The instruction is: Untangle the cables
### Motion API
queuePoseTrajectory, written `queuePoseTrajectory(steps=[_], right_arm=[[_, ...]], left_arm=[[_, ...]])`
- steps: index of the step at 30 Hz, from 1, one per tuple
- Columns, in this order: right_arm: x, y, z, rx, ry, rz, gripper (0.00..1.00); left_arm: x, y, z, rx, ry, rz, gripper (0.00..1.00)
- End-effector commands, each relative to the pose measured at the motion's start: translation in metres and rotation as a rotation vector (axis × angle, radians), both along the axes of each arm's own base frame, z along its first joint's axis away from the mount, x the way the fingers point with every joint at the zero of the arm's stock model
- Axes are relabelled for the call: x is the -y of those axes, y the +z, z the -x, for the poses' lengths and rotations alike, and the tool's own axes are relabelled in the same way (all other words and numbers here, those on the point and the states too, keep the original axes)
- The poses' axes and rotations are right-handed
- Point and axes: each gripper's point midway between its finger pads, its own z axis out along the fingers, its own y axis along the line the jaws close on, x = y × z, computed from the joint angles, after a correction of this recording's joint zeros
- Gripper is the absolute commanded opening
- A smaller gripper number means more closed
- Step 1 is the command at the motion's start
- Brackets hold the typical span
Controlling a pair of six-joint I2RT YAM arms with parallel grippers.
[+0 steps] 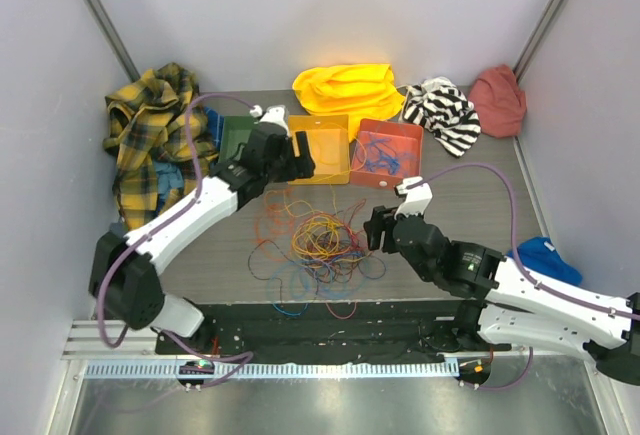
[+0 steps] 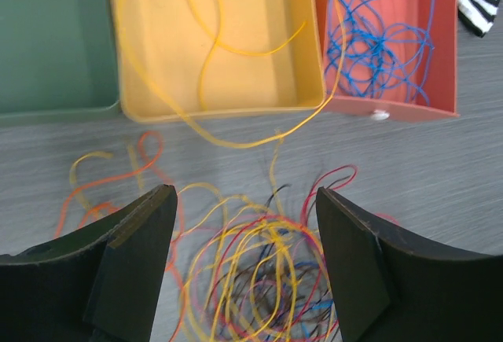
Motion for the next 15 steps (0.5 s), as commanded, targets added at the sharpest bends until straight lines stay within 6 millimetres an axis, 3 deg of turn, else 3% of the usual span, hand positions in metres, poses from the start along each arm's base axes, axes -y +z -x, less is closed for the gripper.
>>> queuePoseTrajectory(steps=[1, 4, 8, 15], right_arm=[[-0.006, 0.033, -0.007, 0.058, -0.041, -0.117, 0.67], [0.0, 0.035, -0.006, 0.062, -0.056, -0.128, 0.67], [0.011, 0.038, -0.004, 0.072, -0.079, -0.128, 0.67], [0.028, 0.04, -0.003, 0.097, -0.117, -0.118, 0.67]], left_arm=[[0.054, 0.0, -0.023, -0.02, -0.102, 0.096, 0.75], [0.072, -0.006, -0.031, -0.032, -0.113, 0.108, 0.75], [0.085, -0.035, -0.046, -0.081, -0.116, 0.074, 0.75], [0.105, -0.049, -0.048, -0.114, -0.178, 0.092, 0.74]])
